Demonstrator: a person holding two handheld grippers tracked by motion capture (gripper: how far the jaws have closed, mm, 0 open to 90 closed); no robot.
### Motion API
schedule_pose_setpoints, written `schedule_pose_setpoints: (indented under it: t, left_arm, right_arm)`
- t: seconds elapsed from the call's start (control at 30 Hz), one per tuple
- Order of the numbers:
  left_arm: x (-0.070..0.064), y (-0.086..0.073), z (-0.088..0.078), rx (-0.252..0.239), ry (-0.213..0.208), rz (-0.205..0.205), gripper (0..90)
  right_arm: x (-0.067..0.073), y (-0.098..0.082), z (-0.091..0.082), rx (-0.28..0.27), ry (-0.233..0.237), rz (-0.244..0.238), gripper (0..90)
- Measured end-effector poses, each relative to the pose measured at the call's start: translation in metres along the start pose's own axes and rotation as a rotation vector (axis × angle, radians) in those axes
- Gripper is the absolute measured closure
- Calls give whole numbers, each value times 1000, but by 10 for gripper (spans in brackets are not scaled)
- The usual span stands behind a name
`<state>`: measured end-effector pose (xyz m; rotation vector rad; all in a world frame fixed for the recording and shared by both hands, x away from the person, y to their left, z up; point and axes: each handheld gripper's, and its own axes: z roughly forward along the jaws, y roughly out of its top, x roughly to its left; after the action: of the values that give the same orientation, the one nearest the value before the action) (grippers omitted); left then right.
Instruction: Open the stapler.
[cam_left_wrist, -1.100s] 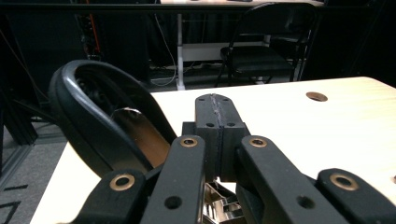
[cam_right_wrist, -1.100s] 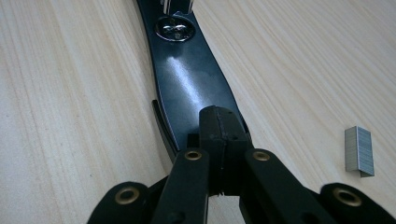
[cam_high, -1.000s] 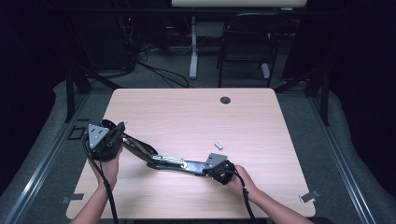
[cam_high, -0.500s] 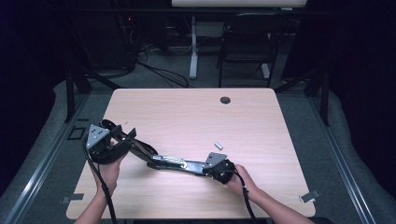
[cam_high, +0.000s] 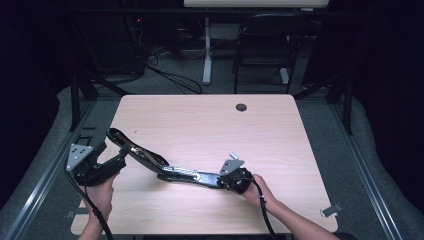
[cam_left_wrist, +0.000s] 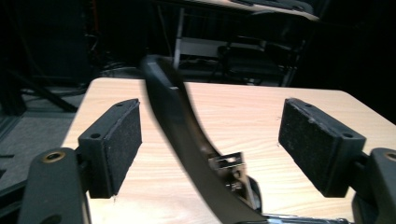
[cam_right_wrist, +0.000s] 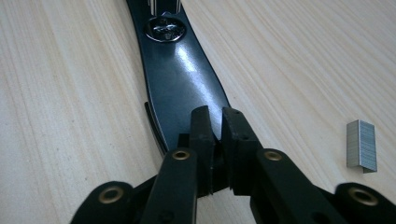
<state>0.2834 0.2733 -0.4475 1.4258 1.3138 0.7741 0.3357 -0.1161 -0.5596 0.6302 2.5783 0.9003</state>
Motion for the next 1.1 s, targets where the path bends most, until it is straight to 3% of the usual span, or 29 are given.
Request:
schedule_pose_setpoints:
  t: [0.17, 0.3, 0.37, 0.4, 0.53, 0.7, 0.73, 0.8, 0.83, 0.9, 1.0, 1.1]
  left_arm:
    - [11, -4, 3, 25, 14, -44, 196]
    - [14, -7, 8, 53, 10, -48, 183]
    - [16, -7, 10, 67, 4, -56, 181]
    - [16, -8, 11, 70, 2, -60, 177]
    - [17, -9, 15, 92, -12, -57, 168]
    - [18, -11, 22, 141, -23, -43, 155]
    - [18, -12, 23, 147, -24, -40, 154]
    - [19, -12, 25, 159, -23, -40, 150]
    - [19, -12, 26, 164, -25, -40, 148]
    - [19, -13, 26, 175, -28, -37, 143]
    - [19, -13, 28, 184, -32, -36, 135]
    - [19, -14, 28, 193, -37, -32, 131]
  right_arm:
    - [-5, 2, -1, 27, 31, 7, 744]
    - [-7, 5, -1, 37, 59, 27, 681]
    - [-9, 7, -2, 68, 75, 22, 639]
    - [-10, 7, -1, 65, 84, 42, 620]
    - [-18, 12, -8, 77, 113, 96, 520]
    - [-30, 18, -20, 61, 98, 117, 387]
    - [-38, 24, -31, 213, 114, 86, 358]
    - [-43, 24, -31, 192, 80, 101, 319]
    - [-44, 21, -25, 106, 108, 129, 323]
    - [-51, 21, -26, 113, 118, 144, 301]
    - [-61, 23, -29, 117, 68, 151, 275]
    - [-70, 25, -28, 112, 68, 188, 258]
